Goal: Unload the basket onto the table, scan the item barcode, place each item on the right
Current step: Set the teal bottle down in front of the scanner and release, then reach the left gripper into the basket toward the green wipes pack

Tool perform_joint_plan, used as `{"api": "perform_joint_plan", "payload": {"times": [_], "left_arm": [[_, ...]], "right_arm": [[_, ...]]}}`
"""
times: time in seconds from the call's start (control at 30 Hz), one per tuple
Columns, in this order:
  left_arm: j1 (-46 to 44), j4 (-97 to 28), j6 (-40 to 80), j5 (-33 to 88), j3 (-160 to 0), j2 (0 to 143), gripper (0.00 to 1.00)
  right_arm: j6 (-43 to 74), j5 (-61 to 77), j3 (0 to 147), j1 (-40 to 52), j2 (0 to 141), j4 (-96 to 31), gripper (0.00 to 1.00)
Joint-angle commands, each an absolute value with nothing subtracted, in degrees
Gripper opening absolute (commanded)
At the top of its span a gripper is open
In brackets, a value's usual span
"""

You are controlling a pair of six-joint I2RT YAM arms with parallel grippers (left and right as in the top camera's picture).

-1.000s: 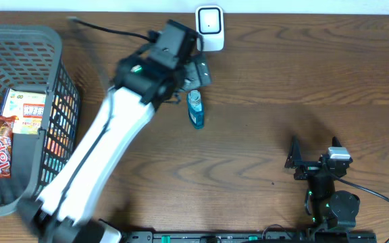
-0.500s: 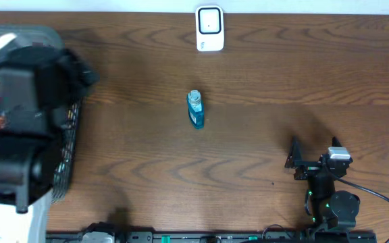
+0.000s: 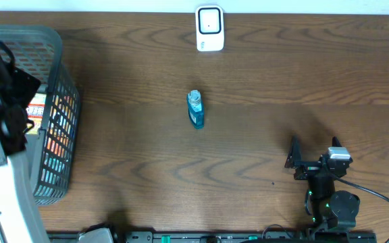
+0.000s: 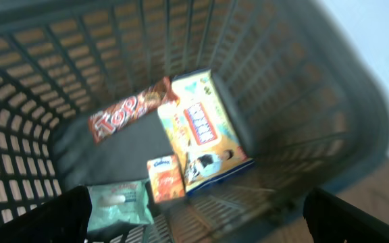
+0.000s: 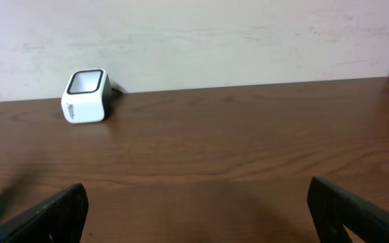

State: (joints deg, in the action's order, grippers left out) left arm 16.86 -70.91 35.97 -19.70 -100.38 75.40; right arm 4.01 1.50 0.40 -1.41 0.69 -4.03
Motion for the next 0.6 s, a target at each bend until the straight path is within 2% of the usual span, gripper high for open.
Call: {"api": "perform_joint_plan", "payload": {"times": [0.0,0.3,0.57], "left_arm": [[20.38,-72.51,35.73,-15.38,-100.47,79.33,1.00],[27.53,-76.09,36.18,-12.12,-98.72,87.77,1.00],[30.37,-76.01,36.21,-10.48,-96.03,92.60,1.00]], "right_arm": [[3.33,1.17,0.32,-0.75,0.38,-4.27,0.99],[3.33,1.17,0.32,-0.75,0.38,-4.27,0.99],[3.33,1.17,0.32,-0.75,0.38,-4.27,0.99]]}}
